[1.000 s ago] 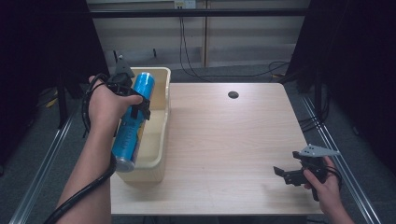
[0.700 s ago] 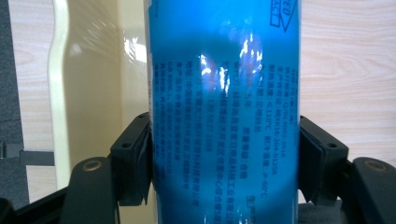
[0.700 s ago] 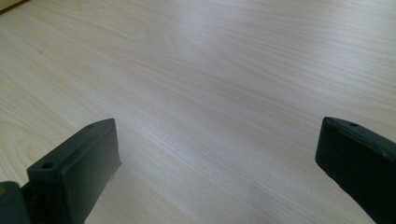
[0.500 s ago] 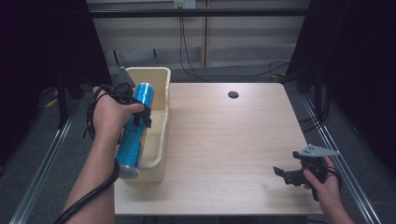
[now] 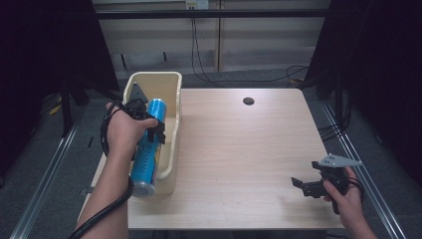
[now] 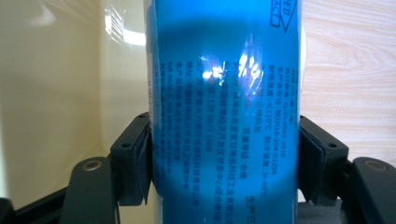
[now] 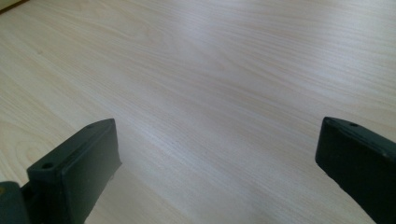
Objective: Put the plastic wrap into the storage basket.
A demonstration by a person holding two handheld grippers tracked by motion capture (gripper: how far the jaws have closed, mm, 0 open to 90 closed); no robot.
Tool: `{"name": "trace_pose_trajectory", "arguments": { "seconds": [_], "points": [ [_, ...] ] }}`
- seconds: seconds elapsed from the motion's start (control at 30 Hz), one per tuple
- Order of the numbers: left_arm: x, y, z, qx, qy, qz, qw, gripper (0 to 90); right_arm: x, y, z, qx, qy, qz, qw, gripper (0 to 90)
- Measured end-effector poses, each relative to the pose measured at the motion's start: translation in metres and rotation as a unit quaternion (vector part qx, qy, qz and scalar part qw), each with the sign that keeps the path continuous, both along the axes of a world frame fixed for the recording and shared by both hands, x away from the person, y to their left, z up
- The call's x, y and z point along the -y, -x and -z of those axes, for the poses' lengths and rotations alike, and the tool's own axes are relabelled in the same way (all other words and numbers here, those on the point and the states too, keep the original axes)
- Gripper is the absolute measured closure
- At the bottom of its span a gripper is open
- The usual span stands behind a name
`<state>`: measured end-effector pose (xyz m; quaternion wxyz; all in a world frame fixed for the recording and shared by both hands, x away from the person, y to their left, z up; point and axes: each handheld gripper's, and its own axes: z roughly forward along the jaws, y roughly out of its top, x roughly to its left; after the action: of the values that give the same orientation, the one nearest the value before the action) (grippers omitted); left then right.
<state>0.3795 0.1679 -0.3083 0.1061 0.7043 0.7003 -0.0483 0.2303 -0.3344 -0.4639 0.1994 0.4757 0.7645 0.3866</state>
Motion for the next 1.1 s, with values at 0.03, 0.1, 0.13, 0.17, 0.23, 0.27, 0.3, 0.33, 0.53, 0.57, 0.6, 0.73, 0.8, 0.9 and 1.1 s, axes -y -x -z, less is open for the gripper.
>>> {"name": "trace_pose_trajectory", "arguments": {
  "seconds": [0.03,0.1,0.13,0.17,0.23,0.27,0.3,0.33,0.53,0.57,0.6,0.73,0.8,0.9,1.1],
  "points": [
    [0.001,0.000,0.002,0.001,-0.002,-0.003,1.0000,32.3,0.000,0.000,0.000,-0.002,0.000,-0.001,1.0000,0.0],
    [0.004,0.001,0.008,-0.005,0.002,-0.008,1.0000,32.3,-0.001,0.000,0.001,-0.001,0.002,-0.002,1.0000,0.0],
    [0.004,0.001,0.008,-0.005,0.002,-0.008,1.0000,32.2,-0.001,0.000,0.001,-0.001,0.002,-0.002,1.0000,0.0],
    [0.004,0.000,0.009,-0.010,0.003,-0.011,0.9999,32.2,-0.001,0.000,0.001,-0.001,0.002,-0.002,1.0000,0.0],
    [0.004,0.000,0.010,-0.013,0.006,-0.010,0.9998,32.2,-0.001,0.000,0.000,-0.001,0.003,-0.001,1.0000,0.0],
    [0.004,-0.001,0.013,-0.013,0.003,-0.013,0.9998,32.2,0.000,0.000,0.000,0.000,0.002,0.002,1.0000,0.0],
    [0.004,-0.001,0.013,-0.016,0.006,-0.015,0.9997,32.2,0.001,0.000,0.000,0.001,0.001,0.002,1.0000,0.0],
    [0.004,-0.001,0.013,-0.016,0.006,-0.015,0.9997,32.2,0.001,0.000,0.000,0.001,0.001,0.002,1.0000,0.0],
    [0.006,-0.002,0.019,-0.017,0.004,-0.022,0.9996,32.2,0.000,0.000,0.000,-0.001,0.001,0.001,1.0000,0.0],
    [0.005,-0.003,0.019,-0.025,0.007,-0.014,0.9996,32.2,0.000,0.000,0.000,-0.001,0.001,0.001,1.0000,0.0],
    [0.006,-0.003,0.021,-0.021,0.007,-0.020,0.9996,32.2,0.000,0.000,0.000,-0.001,0.002,0.001,1.0000,0.0],
    [0.006,-0.005,0.026,-0.033,0.007,-0.015,0.9993,32.2,0.000,0.000,0.000,0.000,0.003,0.001,1.0000,0.0],
    [0.007,-0.007,0.030,-0.034,0.007,-0.018,0.9992,32.2,0.000,0.000,0.000,-0.001,0.001,0.002,1.0000,0.0],
    [0.006,-0.008,0.031,-0.035,0.005,-0.021,0.9992,32.2,0.001,0.000,0.000,-0.002,0.000,0.001,1.0000,0.0],
    [0.007,-0.010,0.032,-0.039,0.004,-0.024,0.9990,32.1,0.000,-0.001,0.001,-0.002,0.004,-0.002,1.0000,0.0]
  ]
}}
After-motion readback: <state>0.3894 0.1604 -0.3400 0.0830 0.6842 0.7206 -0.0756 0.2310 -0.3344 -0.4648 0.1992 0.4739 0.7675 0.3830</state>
